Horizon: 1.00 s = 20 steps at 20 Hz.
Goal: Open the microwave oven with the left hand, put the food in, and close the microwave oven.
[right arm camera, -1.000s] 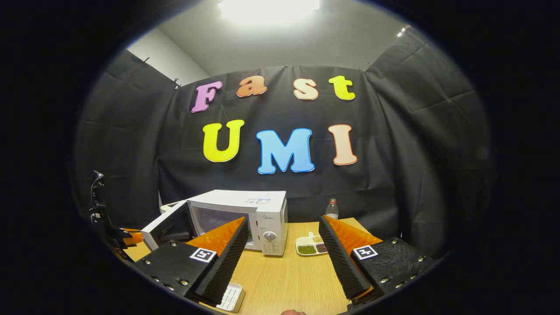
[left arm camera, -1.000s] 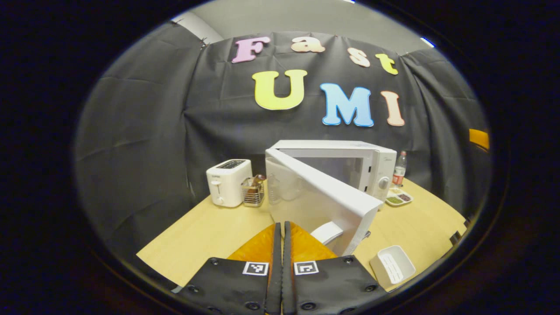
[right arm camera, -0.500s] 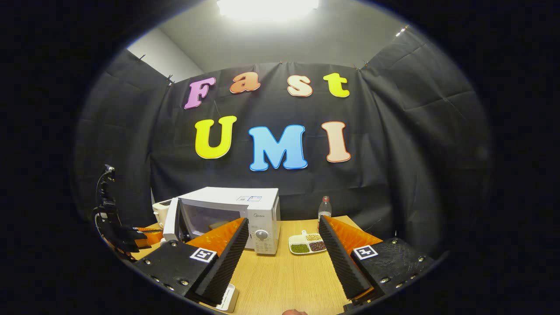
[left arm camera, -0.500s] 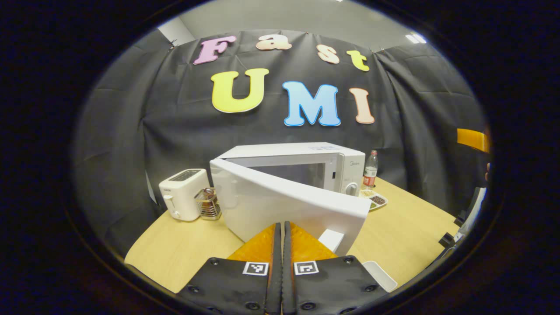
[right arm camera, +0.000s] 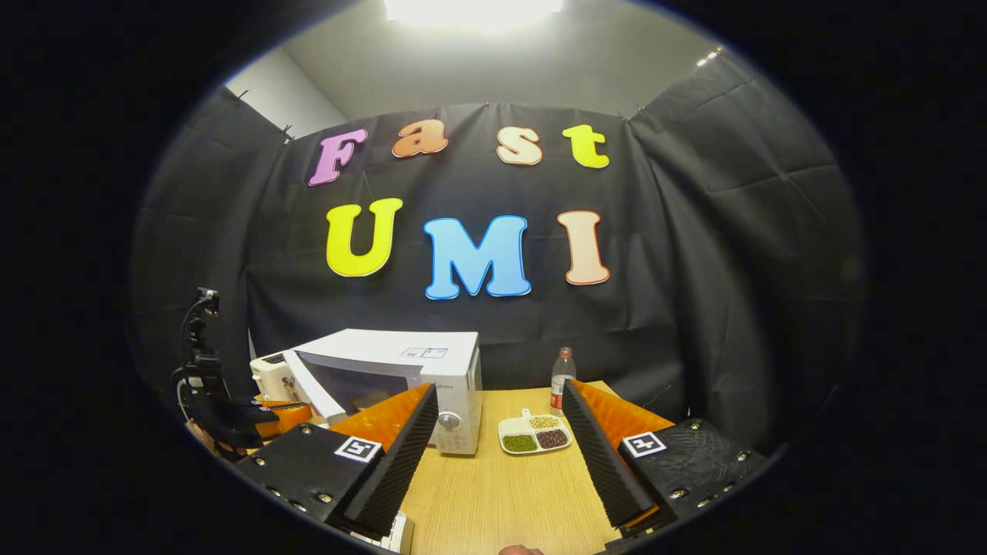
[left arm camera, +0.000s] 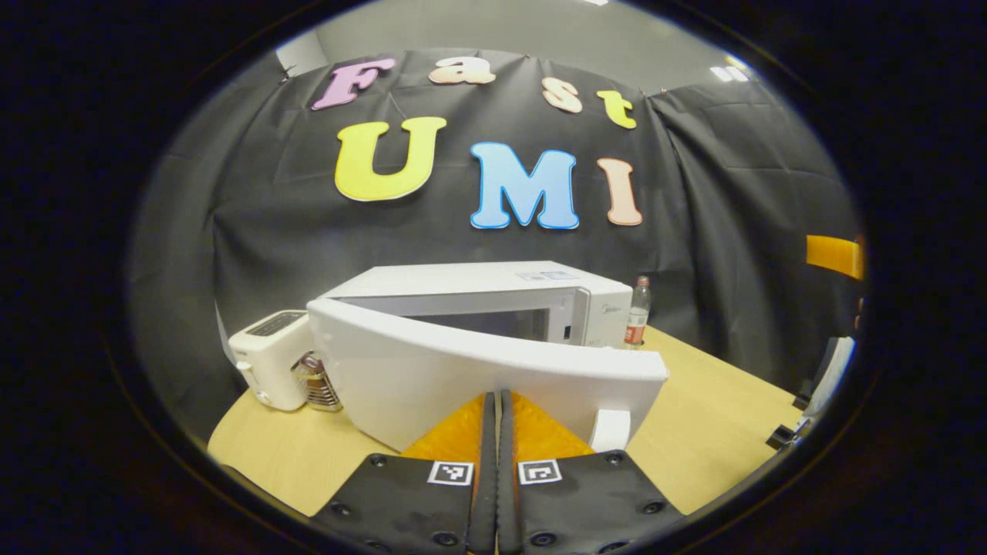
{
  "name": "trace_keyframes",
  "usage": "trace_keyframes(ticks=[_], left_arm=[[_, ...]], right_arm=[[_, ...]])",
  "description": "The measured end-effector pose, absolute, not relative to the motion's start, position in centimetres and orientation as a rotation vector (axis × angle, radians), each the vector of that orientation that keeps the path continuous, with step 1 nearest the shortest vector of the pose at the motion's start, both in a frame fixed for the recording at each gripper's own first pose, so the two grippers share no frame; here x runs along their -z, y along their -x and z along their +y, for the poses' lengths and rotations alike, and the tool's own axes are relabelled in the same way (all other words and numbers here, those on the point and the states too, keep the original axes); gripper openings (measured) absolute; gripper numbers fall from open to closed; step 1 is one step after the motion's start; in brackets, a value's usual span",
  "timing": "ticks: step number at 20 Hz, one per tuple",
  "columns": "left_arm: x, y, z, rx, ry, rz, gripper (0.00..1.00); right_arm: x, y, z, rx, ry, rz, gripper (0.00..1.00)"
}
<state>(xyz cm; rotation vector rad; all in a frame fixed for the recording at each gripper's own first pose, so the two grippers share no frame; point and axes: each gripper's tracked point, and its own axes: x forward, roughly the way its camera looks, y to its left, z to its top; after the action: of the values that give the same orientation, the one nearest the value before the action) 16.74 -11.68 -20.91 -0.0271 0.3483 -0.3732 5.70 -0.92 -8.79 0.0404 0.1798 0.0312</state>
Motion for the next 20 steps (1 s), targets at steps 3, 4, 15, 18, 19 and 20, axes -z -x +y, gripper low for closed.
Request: trace_keyframes(ticks=[3, 4, 15, 18, 19, 20], left_arm=[[21.1, -18.3, -12.7, 0.401, 0.018, 0.347, 0.07], [21.2, -18.8, -13.1, 0.409, 0.015, 0.347, 0.07], [22.6, -24.0, -16.0, 0.462, -0.001, 0.350, 0.07], [22.8, -25.8, -16.4, 0.460, -0.010, 0.345, 0.07], [23.0, -26.3, -16.4, 0.455, -0.005, 0.345, 0.07], [23.3, -26.8, -16.6, 0.449, 0.001, 0.346, 0.07]], right_arm=[[8.9, -6.3, -1.2, -0.011, -0.035, 0.185, 0.98], [8.9, -6.5, -1.3, -0.006, -0.037, 0.179, 0.98], [10.4, -8.4, -2.6, 0.074, -0.048, 0.213, 0.98], [10.8, -9.2, -2.6, 0.081, -0.047, 0.227, 0.98], [11.1, -9.5, -2.5, 0.082, -0.044, 0.232, 0.98], [11.3, -9.8, -2.5, 0.085, -0.041, 0.235, 0.98]])
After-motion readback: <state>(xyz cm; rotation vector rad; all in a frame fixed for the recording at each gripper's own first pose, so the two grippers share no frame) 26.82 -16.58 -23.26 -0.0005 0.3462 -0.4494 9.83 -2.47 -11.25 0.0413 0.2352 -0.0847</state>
